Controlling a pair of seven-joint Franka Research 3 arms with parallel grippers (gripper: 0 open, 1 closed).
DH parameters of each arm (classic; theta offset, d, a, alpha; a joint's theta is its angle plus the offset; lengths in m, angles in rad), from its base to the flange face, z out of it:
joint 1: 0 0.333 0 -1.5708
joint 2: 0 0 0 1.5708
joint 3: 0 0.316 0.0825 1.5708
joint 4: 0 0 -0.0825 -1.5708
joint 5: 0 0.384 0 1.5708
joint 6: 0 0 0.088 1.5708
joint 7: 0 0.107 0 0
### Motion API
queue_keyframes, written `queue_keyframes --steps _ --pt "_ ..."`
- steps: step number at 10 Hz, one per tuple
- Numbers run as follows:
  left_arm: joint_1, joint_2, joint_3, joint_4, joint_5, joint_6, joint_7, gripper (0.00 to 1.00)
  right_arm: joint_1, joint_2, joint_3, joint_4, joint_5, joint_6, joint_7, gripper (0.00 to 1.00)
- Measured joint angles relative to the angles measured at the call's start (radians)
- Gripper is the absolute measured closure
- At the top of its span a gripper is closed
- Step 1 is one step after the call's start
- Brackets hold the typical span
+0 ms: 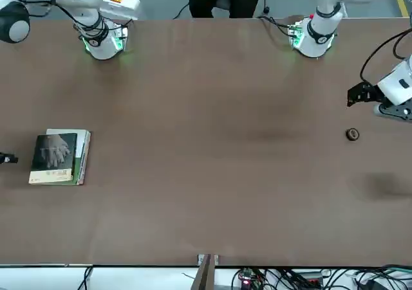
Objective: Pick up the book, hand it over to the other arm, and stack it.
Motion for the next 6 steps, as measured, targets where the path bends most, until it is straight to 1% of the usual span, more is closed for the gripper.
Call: queue_keyframes --steps 3,6 --pt "0.0 0.0 0.0 0.0 0.0 0.001 0.0 0.0 0.073 -0.041 0.002 0.0 -0.106 0.077 0.079 0.0" --pt "0.0 0.0 0.0 0.0 0.0 0.001 0.0 0.0 0.118 -0.062 0.002 0.0 -0.206 0.113 0.122 0.0"
